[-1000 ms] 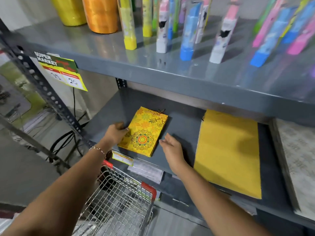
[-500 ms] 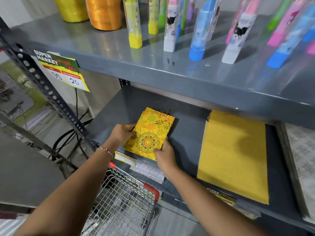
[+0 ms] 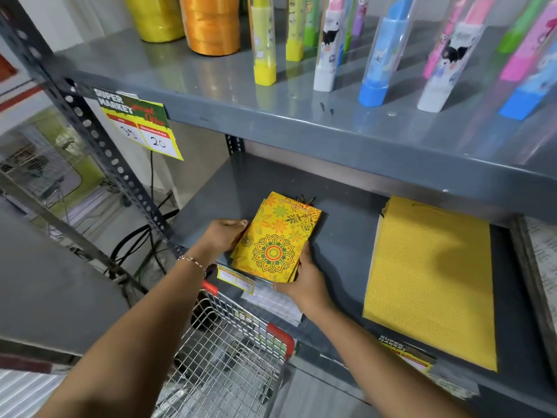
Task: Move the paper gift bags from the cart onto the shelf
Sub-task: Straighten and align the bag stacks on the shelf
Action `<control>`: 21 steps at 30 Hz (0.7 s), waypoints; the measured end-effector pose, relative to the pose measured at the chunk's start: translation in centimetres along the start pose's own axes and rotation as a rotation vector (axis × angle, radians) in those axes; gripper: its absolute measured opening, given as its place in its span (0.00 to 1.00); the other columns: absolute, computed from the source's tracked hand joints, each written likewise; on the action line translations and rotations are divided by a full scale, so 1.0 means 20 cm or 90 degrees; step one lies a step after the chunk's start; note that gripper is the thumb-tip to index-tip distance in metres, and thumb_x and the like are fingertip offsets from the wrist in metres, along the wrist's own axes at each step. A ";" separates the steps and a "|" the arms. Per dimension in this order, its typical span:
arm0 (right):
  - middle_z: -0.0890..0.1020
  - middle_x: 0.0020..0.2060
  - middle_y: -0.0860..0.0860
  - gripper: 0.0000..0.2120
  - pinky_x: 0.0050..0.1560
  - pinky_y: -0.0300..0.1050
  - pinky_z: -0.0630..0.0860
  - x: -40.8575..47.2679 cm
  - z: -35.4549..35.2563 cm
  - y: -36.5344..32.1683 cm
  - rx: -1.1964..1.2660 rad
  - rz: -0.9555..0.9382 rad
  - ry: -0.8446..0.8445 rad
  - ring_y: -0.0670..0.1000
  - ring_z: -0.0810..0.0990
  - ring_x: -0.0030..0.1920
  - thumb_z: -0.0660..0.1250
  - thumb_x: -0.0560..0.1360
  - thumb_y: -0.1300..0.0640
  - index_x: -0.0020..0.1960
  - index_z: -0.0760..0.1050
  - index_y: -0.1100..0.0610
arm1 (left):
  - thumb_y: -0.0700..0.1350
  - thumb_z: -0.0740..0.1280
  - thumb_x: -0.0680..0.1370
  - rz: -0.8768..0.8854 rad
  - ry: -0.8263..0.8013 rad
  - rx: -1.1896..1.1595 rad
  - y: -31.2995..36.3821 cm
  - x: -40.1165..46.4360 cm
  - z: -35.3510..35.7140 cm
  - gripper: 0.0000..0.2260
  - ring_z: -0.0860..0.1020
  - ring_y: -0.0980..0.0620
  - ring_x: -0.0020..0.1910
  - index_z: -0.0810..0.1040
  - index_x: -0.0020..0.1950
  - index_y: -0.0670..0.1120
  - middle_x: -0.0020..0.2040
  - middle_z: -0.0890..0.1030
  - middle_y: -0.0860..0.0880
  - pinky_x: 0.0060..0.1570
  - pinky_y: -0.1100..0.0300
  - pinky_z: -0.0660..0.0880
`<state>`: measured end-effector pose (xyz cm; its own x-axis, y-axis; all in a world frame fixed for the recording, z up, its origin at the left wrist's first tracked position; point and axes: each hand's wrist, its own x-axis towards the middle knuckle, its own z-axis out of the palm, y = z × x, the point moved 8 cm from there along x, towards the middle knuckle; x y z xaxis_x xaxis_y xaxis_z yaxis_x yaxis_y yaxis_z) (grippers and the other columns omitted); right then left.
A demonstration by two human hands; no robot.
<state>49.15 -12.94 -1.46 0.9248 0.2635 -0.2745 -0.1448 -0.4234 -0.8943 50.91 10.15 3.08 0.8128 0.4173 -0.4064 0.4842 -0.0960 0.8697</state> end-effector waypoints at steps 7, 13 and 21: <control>0.80 0.61 0.49 0.52 0.59 0.56 0.79 -0.06 -0.06 -0.13 -0.025 -0.036 0.018 0.53 0.80 0.60 0.75 0.59 0.49 0.76 0.50 0.43 | 0.33 0.68 0.75 0.011 -0.046 -0.046 0.00 -0.08 0.02 0.05 0.81 0.61 0.30 0.83 0.46 0.40 0.30 0.84 0.57 0.32 0.71 0.77; 0.77 0.66 0.50 0.52 0.60 0.56 0.78 -0.04 -0.05 -0.09 -0.056 -0.043 0.001 0.51 0.78 0.62 0.75 0.61 0.50 0.77 0.49 0.45 | 0.30 0.70 0.73 0.006 -0.020 -0.059 -0.01 -0.09 0.01 0.06 0.81 0.58 0.29 0.81 0.41 0.40 0.29 0.83 0.52 0.31 0.70 0.78; 0.64 0.75 0.53 0.44 0.66 0.53 0.74 -0.10 -0.06 -0.16 -0.139 -0.062 0.027 0.53 0.72 0.69 0.76 0.68 0.59 0.77 0.54 0.57 | 0.32 0.71 0.73 0.008 0.022 0.002 0.02 -0.07 0.00 0.11 0.80 0.61 0.29 0.82 0.55 0.36 0.35 0.84 0.52 0.30 0.73 0.76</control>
<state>48.22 -13.19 2.49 0.9453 0.2778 -0.1708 0.0218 -0.5765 -0.8168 50.04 9.54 3.90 0.8067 0.4476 -0.3859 0.4756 -0.1042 0.8735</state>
